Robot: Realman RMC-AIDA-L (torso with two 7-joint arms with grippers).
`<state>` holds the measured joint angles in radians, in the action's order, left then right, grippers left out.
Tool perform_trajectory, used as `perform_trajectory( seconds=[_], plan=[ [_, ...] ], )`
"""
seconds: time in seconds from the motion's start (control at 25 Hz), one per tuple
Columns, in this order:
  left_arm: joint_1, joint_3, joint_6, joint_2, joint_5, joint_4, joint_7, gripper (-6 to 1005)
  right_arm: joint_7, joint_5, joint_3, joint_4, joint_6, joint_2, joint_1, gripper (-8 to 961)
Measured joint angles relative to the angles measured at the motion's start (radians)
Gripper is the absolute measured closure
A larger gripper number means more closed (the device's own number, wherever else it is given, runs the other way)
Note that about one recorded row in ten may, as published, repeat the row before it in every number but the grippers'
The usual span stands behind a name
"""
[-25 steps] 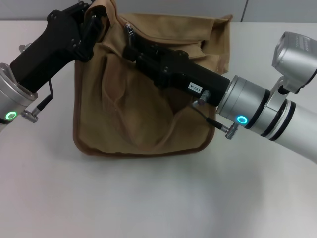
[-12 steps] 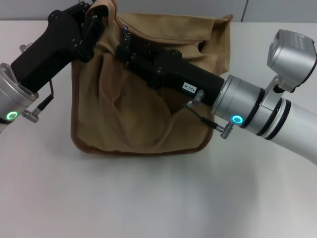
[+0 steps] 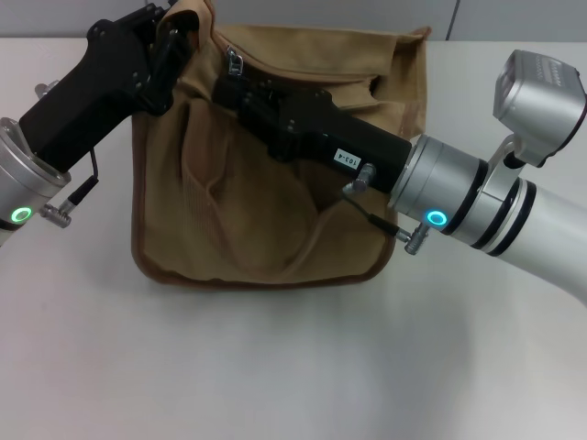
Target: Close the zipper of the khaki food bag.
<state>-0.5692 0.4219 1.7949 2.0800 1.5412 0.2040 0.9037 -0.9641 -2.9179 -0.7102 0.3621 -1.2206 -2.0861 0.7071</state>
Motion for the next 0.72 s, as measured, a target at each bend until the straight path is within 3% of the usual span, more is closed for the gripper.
perform_trajectory(
  seconds=[0.12,0.32,0.72],
  plan=[
    [0.001,0.0,0.0,0.0,0.0,0.0,0.0,961,0.0,0.0,-0.001,0.0,0.0,0.001,0.001,755],
    [0.003,0.0,-0.001,0.0,-0.001,0.0,0.0,961,0.004,0.0,-0.003,-0.002,-0.001,0.0,-0.002,935],
    [0.022,-0.018,-0.006,-0.003,-0.006,0.004,0.0,961,0.009,0.0,-0.009,-0.007,-0.002,0.0,-0.02,949]
  ],
)
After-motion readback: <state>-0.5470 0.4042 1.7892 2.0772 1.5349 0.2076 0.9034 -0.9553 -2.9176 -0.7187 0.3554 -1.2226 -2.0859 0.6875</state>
